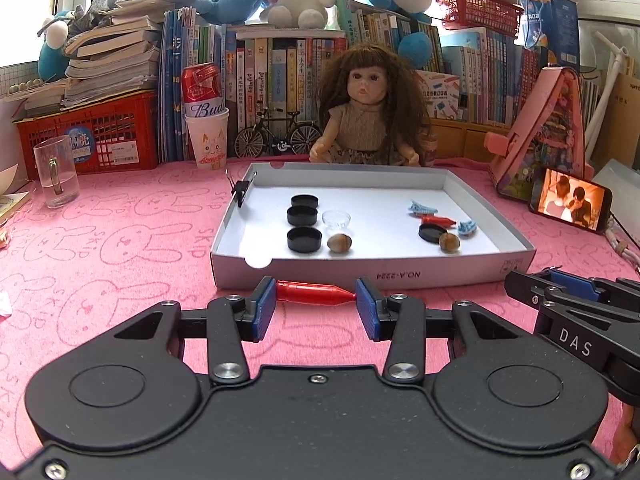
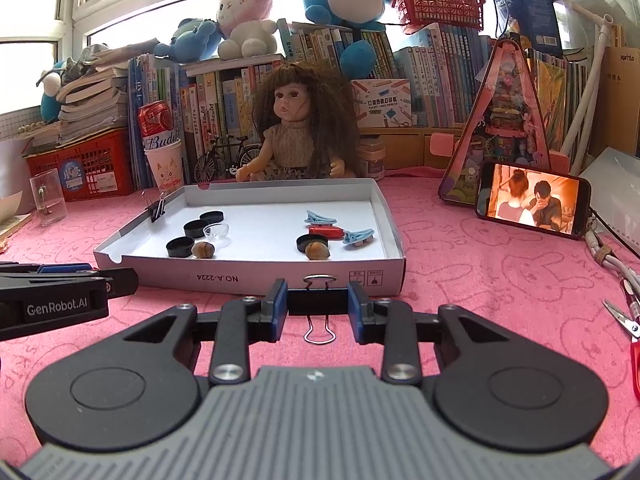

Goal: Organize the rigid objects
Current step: 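Carry the red crayon and binder clip over the tray and lower them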

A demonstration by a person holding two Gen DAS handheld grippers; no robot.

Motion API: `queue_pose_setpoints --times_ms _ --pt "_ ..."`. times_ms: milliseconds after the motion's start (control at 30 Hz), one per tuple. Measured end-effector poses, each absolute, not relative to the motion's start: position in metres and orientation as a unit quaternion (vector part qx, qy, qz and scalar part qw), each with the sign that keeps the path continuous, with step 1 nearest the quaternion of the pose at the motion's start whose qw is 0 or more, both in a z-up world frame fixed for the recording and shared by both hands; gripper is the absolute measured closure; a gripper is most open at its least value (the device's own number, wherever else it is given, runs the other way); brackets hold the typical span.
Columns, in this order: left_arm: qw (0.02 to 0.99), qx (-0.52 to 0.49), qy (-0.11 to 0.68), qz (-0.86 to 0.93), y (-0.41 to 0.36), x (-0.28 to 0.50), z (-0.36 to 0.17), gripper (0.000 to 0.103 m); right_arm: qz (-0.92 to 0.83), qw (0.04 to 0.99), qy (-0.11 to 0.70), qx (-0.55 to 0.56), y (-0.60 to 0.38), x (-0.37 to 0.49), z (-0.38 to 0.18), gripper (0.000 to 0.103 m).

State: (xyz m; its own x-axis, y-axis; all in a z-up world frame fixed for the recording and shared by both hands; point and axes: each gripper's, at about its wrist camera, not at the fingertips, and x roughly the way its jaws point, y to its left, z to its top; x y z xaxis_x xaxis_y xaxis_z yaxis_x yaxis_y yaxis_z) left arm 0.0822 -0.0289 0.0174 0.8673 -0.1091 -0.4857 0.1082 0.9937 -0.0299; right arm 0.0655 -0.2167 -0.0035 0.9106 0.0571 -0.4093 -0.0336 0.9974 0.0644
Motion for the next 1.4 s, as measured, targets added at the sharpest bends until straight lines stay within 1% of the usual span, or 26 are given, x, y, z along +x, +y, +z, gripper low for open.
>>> queue_pose_setpoints --times_ms 467,1400 --pt "0.973 -0.009 0.223 -0.056 -0.027 0.101 0.034 0.062 0.019 0.978 0.205 0.042 -0.223 0.08 0.008 0.067" --pt "0.972 -0.025 0.226 -0.066 -0.034 0.153 0.038 0.062 0.014 0.978 0.202 0.045 -0.224 0.122 0.016 0.067"
